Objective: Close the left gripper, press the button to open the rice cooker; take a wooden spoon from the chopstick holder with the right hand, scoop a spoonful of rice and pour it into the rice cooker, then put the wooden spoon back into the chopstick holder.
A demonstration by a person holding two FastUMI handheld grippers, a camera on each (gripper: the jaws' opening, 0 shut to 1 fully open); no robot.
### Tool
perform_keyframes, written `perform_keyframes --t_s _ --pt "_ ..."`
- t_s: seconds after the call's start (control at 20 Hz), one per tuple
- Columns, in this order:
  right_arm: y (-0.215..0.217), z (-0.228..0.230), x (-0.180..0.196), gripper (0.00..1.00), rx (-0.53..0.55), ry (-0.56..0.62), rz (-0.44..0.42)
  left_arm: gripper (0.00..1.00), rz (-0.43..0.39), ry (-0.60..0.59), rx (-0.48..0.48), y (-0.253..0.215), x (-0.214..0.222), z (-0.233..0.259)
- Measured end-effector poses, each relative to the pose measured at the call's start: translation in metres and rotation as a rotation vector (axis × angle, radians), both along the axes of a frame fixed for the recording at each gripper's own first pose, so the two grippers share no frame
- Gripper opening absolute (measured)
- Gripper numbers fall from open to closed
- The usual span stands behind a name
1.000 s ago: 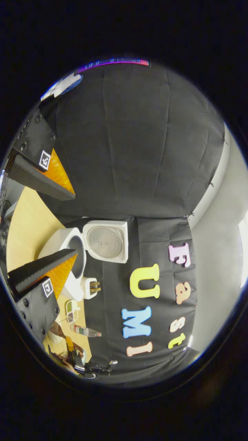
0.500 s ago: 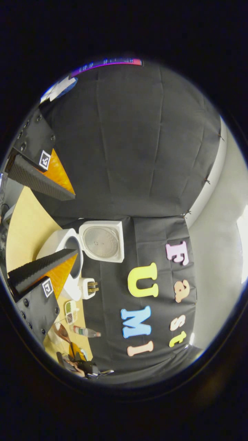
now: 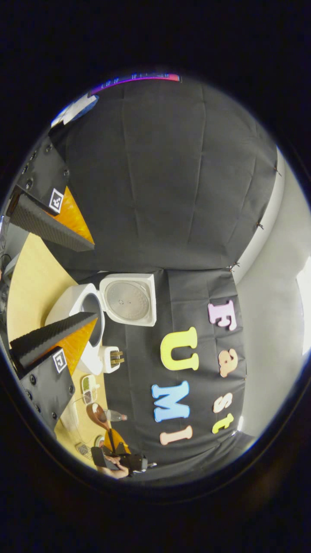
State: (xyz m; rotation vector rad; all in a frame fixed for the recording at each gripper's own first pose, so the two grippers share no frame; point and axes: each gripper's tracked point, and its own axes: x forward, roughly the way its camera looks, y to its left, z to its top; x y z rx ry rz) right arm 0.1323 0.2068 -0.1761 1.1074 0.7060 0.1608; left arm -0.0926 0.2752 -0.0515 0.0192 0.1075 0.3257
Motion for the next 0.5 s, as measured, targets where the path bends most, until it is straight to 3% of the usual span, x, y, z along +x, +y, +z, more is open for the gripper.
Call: perform_keyframes --t_s 0.5 --pt "0.099 0.063 0.027 0.08 0.013 -0.122 0.138 0.98 0.086 0.027 -0.029 0.031 -0.035 -0.027"
